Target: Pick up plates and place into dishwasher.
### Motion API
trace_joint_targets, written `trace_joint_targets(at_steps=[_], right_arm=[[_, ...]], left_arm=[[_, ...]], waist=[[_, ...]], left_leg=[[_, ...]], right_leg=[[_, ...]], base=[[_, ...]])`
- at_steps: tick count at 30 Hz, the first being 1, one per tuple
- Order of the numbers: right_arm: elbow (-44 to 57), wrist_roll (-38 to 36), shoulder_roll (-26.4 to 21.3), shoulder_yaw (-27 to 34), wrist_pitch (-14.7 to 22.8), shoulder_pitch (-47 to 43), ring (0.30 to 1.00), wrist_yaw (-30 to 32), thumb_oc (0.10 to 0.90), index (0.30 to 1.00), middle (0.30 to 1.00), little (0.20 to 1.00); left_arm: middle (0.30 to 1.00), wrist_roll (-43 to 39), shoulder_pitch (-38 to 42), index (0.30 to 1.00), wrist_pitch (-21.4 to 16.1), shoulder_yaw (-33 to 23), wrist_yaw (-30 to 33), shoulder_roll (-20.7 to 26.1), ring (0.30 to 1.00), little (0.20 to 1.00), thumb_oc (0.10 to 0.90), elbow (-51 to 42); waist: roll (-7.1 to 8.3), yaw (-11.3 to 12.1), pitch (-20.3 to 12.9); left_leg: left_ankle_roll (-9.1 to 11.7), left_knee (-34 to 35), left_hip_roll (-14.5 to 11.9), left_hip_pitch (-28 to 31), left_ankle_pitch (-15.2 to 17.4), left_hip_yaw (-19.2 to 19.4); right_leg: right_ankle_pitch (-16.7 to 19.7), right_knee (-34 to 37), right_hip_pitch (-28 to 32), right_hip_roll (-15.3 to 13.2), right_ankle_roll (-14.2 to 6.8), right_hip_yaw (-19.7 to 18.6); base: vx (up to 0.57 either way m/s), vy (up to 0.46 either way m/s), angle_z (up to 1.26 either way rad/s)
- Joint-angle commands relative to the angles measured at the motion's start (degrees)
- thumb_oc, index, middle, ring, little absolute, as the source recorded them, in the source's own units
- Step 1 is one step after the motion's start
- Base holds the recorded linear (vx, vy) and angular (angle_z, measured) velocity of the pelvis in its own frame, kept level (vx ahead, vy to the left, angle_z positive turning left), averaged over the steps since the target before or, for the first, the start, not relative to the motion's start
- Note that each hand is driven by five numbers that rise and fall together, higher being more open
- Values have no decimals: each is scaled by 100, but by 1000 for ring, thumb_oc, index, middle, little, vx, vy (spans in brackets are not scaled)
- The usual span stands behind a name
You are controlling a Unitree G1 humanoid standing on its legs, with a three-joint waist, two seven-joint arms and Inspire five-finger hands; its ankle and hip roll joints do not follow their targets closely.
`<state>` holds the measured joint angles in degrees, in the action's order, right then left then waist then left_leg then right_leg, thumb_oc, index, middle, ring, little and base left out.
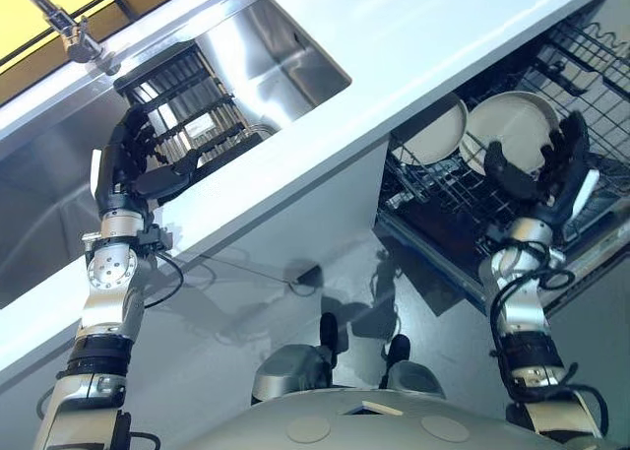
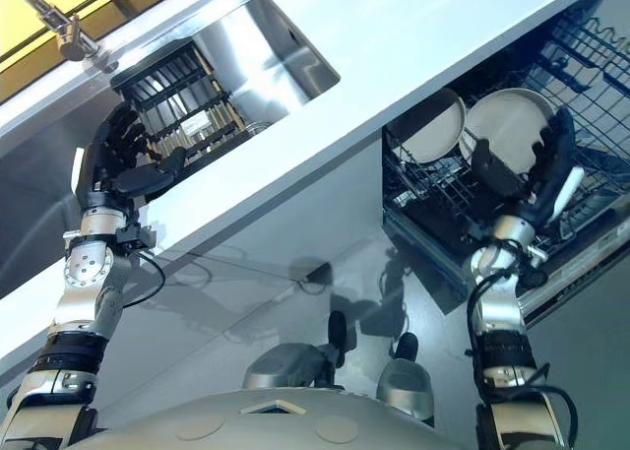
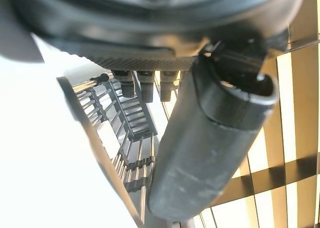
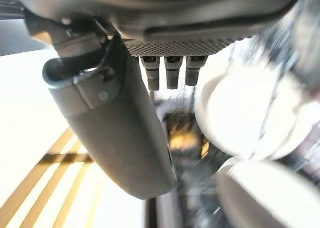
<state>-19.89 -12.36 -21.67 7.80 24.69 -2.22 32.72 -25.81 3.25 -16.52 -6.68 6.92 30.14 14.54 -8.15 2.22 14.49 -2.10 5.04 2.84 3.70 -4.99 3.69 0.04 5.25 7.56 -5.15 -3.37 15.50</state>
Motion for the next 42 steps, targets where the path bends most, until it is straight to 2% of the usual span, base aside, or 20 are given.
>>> trace_joint_targets(at_steps=[1, 8, 15, 20, 25, 28, 31, 33, 36, 37, 40, 42], right_arm=[[201, -8, -474, 520, 237, 52, 900, -112, 800, 900, 900, 900], [-575, -704, -455, 929, 80, 435, 900, -286, 800, 900, 900, 900], [-1072, -668, -481, 657, -147, 428, 900, -653, 800, 900, 900, 900], [-1324, -1132, -554, 408, -403, 347, 900, -1602, 800, 900, 900, 900], [-1431, -1297, -543, 281, -250, 341, 900, -1893, 800, 900, 900, 900], [-1317, -1180, -510, 232, -136, 327, 900, -1890, 800, 900, 900, 900], [-928, -722, -330, 19, -40, 412, 900, -1749, 800, 900, 900, 900], [-688, -550, -257, -107, -119, 479, 900, -1834, 800, 900, 900, 900], [-516, -557, -171, -299, -407, 543, 900, -2294, 800, 900, 900, 900], [-474, -731, -128, -404, -710, 556, 900, -2581, 800, 900, 900, 900], [-403, -1156, -41, -679, -1139, 582, 900, -3421, 800, 900, 900, 900], [-312, -1138, -47, -853, -1157, 579, 900, -3437, 800, 900, 900, 900]], left_arm=[[900, 102, 38, 900, -536, -321, -40, 18, 900, 900, 800, -315], [900, -39, 36, 900, -419, -506, -41, 164, 900, 900, 800, -371], [900, -156, 199, 900, -325, -400, 13, 261, 900, 900, 800, -302], [900, -219, 260, 900, -273, -352, -35, 319, 900, 900, 800, -261], [900, -293, 288, 900, -299, -331, -77, 391, 900, 900, 800, -200], [900, -330, 294, 900, -285, -340, -67, 424, 900, 900, 800, -217], [900, -308, 259, 900, -379, -342, -40, 351, 900, 900, 800, -195], [900, -296, 228, 900, -436, -359, -30, 326, 900, 900, 800, -182], [900, -289, 223, 900, -474, -368, 5, 290, 900, 900, 800, -185], [900, -289, 243, 900, -466, -345, 37, 291, 900, 900, 800, -193], [900, -277, 254, 900, -477, -333, 24, 308, 900, 900, 800, -225], [900, -288, 258, 900, -519, -289, 4, 317, 900, 900, 800, -210]], waist=[[165, -294, -471], [169, -437, -376], [112, -456, -316], [71, -430, -259], [60, -406, -205], [54, -397, -173], [46, -410, -135], [48, -424, -122], [48, -436, -101], [51, -434, -99], [91, -396, -77], [115, -367, -64]], left_leg=[[155, -168, 111, 101, 718, 327], [186, -216, 69, 60, 759, 480], [215, -307, 75, -5, 773, 496], [252, -356, 76, -63, 765, 477], [276, -361, 71, -103, 746, 448], [282, -357, 64, -123, 733, 425], [283, -349, 57, -142, 720, 412], [287, -349, 53, -159, 710, 409], [290, -368, 53, -187, 703, 412], [294, -372, 53, -196, 700, 409], [305, -408, 49, -223, 688, 381], [312, -439, 44, -240, 683, 365]], right_leg=[[-795, -904, -462, 245, 109, -101], [-817, -936, -535, 252, 92, -156], [-857, -1007, -584, 243, 116, -154], [-880, -1058, -627, 228, 137, -129], [-889, -1072, -656, 224, 153, -86], [-893, -1085, -680, 230, 159, -67], [-902, -1115, -724, 232, 167, -64], [-912, -1137, -750, 231, 175, -59], [-930, -1170, -782, 222, 186, -58], [-934, -1178, -790, 218, 189, -51], [-947, -1212, -795, 199, 210, 0], [-949, -1233, -792, 183, 219, 33]], base=[[-21, -19, -25], [-31, -26, -17], [-11, -19, -3], [0, 0, 0], [-2, -6, 0], [0, 0, 0], [0, 0, 0], [0, 0, 0], [0, 0, 0], [0, 0, 0], [0, 0, 0], [0, 0, 0]])
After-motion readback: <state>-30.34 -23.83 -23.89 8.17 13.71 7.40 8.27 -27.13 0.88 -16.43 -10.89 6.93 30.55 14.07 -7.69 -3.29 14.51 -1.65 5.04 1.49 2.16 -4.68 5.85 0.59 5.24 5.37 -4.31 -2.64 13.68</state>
